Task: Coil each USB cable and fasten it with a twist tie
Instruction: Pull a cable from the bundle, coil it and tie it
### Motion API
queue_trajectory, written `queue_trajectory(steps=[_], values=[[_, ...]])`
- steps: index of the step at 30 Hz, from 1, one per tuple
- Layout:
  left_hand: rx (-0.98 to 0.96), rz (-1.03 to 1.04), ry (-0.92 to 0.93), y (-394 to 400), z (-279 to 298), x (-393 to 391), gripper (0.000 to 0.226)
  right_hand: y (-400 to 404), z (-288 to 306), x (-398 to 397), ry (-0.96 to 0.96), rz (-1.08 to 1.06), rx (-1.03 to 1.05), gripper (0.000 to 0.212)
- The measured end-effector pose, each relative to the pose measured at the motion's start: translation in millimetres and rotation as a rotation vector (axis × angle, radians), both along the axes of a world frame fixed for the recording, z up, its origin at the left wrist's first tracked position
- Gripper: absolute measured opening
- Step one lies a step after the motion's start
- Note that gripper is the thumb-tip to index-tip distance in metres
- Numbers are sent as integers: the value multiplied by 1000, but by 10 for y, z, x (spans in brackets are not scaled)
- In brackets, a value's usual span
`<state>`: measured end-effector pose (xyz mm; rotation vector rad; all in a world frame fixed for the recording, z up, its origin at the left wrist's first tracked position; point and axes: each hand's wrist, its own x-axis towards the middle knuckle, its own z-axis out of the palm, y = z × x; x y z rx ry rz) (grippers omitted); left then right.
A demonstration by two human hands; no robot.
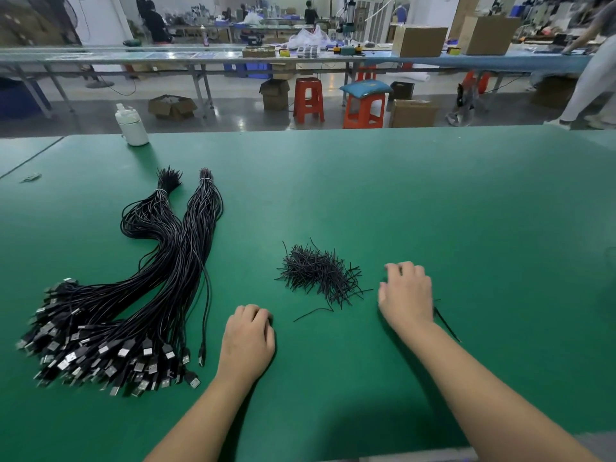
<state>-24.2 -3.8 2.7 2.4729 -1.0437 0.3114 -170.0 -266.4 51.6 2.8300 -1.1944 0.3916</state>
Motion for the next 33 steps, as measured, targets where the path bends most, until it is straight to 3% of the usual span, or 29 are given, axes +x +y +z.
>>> queue_trajectory(steps=[2,5,12,17,19,24,30,33], values=[[-15,0,-12,3,4,1,9,334,-80,105,-123,127,171,35],[-38,-23,-34,32,3,-6,10,718,-284,140,-210,115,349,28],[-46,-30,6,42,22,-8,14,899,-539,60,-265,89,328,11],[-91,23,114,114,107,145,23,830,-538,83,-390,55,467,8],[32,26,89,202,197,364,33,828,-542,86,-396,56,485,7],[557,-66,-49,517,344,981,59,818,-548,75,-417,56,515,7],[878,-221,-198,571,482,1230,29,817,-550,70,-421,51,530,8],[881,-227,-150,584,479,1246,34,817,-553,78,-418,57,526,8]])
